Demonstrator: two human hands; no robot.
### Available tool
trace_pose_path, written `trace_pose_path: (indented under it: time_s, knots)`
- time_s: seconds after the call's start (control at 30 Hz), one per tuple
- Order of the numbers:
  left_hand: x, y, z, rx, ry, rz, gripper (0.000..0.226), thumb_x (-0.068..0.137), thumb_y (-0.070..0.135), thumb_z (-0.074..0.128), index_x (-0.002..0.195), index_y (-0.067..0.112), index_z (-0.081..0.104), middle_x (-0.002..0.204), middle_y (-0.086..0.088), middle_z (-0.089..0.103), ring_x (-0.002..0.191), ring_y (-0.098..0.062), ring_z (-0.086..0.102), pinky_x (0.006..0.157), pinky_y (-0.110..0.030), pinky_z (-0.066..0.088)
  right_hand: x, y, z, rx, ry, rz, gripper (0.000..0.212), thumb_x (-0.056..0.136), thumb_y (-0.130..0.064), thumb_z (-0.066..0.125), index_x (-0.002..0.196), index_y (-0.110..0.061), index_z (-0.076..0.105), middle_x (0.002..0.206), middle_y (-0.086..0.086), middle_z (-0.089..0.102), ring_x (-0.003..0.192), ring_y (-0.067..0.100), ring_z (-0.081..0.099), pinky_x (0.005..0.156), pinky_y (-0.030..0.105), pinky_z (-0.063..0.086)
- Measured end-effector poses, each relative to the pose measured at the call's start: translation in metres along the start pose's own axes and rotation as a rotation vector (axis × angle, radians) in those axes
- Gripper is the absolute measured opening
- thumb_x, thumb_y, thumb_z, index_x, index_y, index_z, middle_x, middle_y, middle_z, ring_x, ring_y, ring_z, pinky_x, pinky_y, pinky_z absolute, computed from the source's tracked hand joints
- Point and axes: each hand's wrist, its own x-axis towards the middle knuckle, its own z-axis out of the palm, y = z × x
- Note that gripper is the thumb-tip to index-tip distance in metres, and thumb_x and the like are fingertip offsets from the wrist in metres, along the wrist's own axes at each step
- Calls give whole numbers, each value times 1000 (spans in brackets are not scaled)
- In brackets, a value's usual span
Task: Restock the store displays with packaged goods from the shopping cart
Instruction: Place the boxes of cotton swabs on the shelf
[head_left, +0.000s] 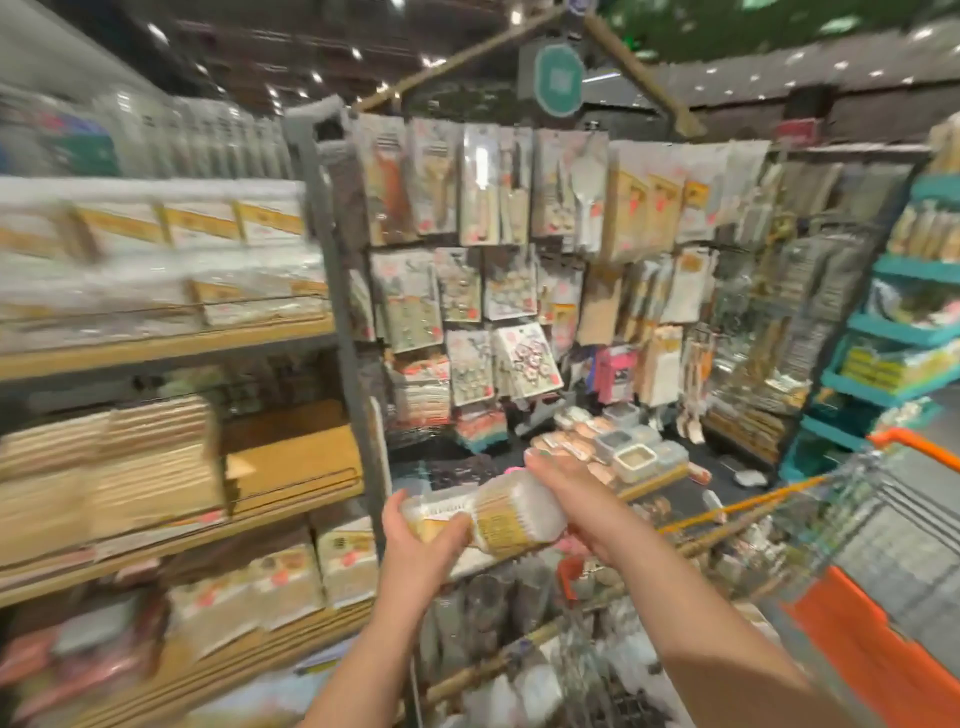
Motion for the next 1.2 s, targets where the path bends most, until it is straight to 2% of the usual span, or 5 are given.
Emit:
trace_pose_path:
  time_s: [0.1, 0.3, 0.53, 0.77, 1.2]
  knots:
    - [3, -1, -49, 26, 58, -30, 113, 57, 60, 77, 149, 28, 19, 137, -12, 49, 120, -32, 55, 103, -47, 46, -4, -12, 47, 41, -122, -14, 56, 94, -47, 59, 144, -33, 36, 111, 2, 63, 68, 15, 66, 51, 24, 51]
    - [10, -8, -140, 23, 124, -66, 89, 85, 44, 72, 152, 19, 20, 146, -14, 42, 130, -33, 46, 108, -44, 40, -16, -41, 122, -158, -376, -125, 97, 85, 5, 69, 154, -39, 16, 132, 3, 49, 86, 13, 68, 77, 25, 59]
    - [24, -21, -247, -80, 165, -113, 89, 76, 66, 68, 147, 31, 27, 136, -8, 53, 118, -29, 57, 99, -45, 50, -28, -78, 225, -611, -327, -421, 76, 85, -33, 75, 145, -28, 28, 122, -2, 50, 92, 5, 57, 68, 17, 51]
    - [33, -18, -331, -66, 189, -32, 73, 95, 46, 57, 153, 28, 16, 135, 0, 47, 92, -15, 57, 46, -15, 47, -10, -93, 313, -709, -129, -502, 41, 86, -55, 62, 104, -22, 47, 92, -8, 55, 82, 10, 56, 62, 30, 42]
    - [44, 6, -366, -164, 123, 99, 70, 82, 67, 59, 142, 56, 26, 140, 0, 56, 121, -25, 57, 95, -48, 53, 22, -138, 304, -167, -253, -420, 35, 94, -24, 64, 117, -12, 41, 106, 15, 62, 62, 21, 68, 49, 29, 53]
